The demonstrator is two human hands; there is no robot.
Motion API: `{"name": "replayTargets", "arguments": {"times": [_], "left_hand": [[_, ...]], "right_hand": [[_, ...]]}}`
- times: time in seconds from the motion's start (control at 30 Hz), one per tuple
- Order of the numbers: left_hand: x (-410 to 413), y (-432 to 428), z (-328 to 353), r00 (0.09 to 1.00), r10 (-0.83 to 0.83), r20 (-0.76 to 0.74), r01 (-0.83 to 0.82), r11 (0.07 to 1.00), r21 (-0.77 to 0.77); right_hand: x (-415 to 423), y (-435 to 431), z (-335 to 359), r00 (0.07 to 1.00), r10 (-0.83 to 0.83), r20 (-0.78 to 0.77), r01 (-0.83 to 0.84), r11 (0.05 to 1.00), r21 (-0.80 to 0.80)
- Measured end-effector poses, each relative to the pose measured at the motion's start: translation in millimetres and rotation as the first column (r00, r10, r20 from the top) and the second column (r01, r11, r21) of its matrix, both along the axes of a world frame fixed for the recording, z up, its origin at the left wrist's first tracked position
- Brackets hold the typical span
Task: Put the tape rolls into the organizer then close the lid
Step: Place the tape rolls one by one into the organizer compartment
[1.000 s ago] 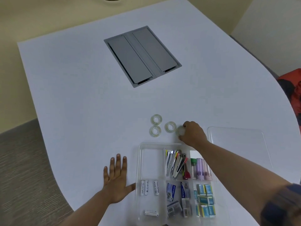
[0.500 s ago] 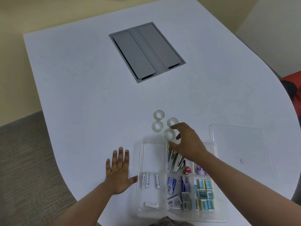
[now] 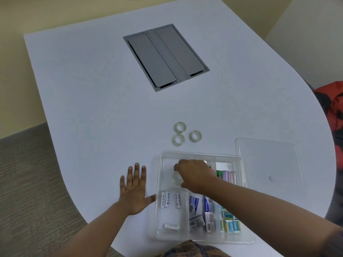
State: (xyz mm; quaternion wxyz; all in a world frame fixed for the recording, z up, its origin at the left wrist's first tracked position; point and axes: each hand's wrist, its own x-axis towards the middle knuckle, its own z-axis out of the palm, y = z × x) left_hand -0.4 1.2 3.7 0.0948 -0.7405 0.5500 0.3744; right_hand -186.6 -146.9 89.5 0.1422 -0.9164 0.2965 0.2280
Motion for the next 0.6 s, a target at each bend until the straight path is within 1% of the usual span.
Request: {"name": "replayTargets", "arguments": {"times": [0.1,0.17,0.33,0.43,0.53,0.6], "left_hand": [[0.8,0.3,-0.1,1.000,-0.001,0.000,0.001,1.000,-0.002],[0.4,-0.2,-0.3,1.000,0.002,0.000,-0.002,1.000,-0.002],[-0.5,0.0,-0.6,1.000,0.000,0.005,0.000,1.000,-0.003],[0.1,-0.1,-0.5,1.000,0.001,0.012,-0.001,1.000,-0.007],[-0.3,-0.2,-1.1,1.000,-0.002,0.010,0.002,1.000,-0.004],[-0.3,0.3,-1.9,1.000,-0.001,0.007,0.001,1.000,-0.008]], "right_hand": [[7.6,4.6,-2.3,0.995,0.075,-0.068,-0.080,0.995,-0.068],[10.1,6.4,-4.5,0.989,0.105,-0.104,-0.114,0.990,-0.085],[10.0,8.0,-11.4,0.985,0.132,-0.111,-0.136,0.990,-0.033],[6.3,5.0,-13.7,0.994,0.094,-0.057,-0.093,0.996,0.012],[5.1,-7.7,-5.4,0.998,0.005,0.059,-0.008,0.998,0.058],[4.1,-20.0,2.8,0.985,-0.072,0.158,0.063,0.996,0.061]]}}
